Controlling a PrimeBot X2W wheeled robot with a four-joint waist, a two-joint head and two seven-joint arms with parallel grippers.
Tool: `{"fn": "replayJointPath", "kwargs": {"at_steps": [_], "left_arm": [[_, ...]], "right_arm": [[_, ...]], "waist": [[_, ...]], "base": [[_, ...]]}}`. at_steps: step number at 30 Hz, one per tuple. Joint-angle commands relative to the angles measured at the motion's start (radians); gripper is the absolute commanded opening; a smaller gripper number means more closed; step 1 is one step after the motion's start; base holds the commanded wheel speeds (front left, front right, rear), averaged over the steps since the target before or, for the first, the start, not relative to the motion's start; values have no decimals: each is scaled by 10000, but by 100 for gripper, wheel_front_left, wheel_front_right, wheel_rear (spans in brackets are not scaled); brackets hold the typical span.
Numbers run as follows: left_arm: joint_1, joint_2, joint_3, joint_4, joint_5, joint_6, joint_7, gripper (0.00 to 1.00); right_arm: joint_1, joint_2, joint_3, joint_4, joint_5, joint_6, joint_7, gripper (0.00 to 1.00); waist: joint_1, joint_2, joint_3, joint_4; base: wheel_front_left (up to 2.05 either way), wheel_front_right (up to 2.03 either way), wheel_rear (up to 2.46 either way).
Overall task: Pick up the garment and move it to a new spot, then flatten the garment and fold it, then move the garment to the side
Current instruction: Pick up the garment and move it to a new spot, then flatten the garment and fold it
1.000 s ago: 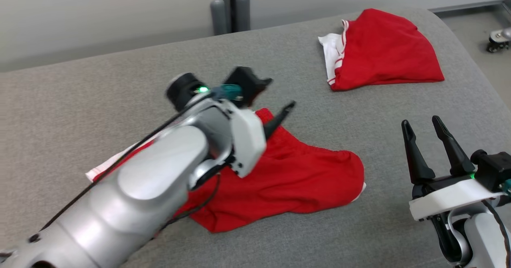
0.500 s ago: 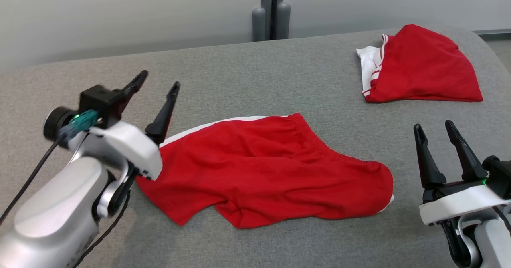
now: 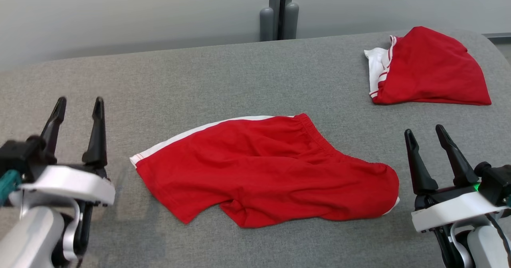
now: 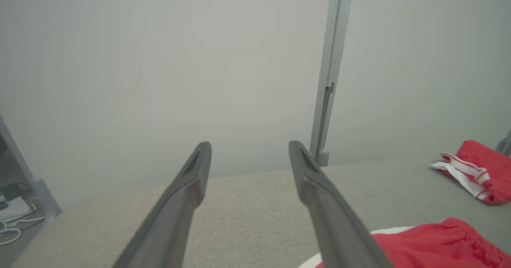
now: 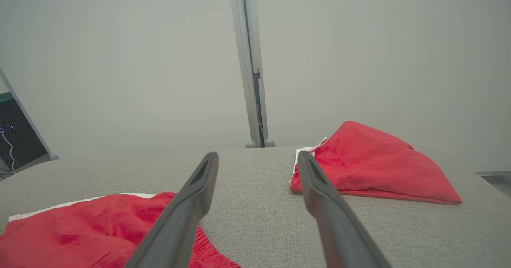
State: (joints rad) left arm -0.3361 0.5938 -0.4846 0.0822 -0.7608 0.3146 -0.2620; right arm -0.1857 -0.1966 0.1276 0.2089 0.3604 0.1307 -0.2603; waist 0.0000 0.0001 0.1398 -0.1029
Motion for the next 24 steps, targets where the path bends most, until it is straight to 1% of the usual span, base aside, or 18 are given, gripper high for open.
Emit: {"fn": "replayJointPath", "kwargs": {"at_steps": [1, 6, 9, 11, 14, 19, 24], "left_arm": [[301, -98, 133, -57, 116, 72, -38, 100], [1730, -1075, 1644, -615, 880, -62, -27, 100], [2438, -1691, 2412, -785, 1421, -309, -27, 100], [2799, -2078, 2776, -795, 1699, -559, -27, 100], [3303, -2541, 3073, -554, 2073, -909, -28, 100], [3489, -3151, 3485, -281, 2534, -1485, -28, 100], [3403, -3495, 3752, -9, 2837, -1924, -29, 100]], "right_arm": [[97, -42, -17, -25, -29, 4, -59, 100], [255, -71, 25, -135, 21, 4, -59, 100], [329, -91, 28, -189, 64, 4, -59, 100], [341, -90, 58, -203, 77, 4, -59, 100], [440, -71, 98, -207, 117, 4, -59, 100], [485, -110, 127, -155, 145, 4, -59, 100], [426, -171, 186, -98, 170, 4, -59, 100]], "waist": [[0, -1, -19, 6], [0, -1, -181, 74], [0, -1, -258, 110], [0, -1, -315, 111], [0, -1, -371, 97], [0, -1, -409, 130], [0, -1, -448, 148]], "base": [[0, 0, 0], [0, 0, 0], [0, 0, 0], [0, 0, 0], [0, 0, 0], [0, 0, 0], [0, 0, 0]]}}
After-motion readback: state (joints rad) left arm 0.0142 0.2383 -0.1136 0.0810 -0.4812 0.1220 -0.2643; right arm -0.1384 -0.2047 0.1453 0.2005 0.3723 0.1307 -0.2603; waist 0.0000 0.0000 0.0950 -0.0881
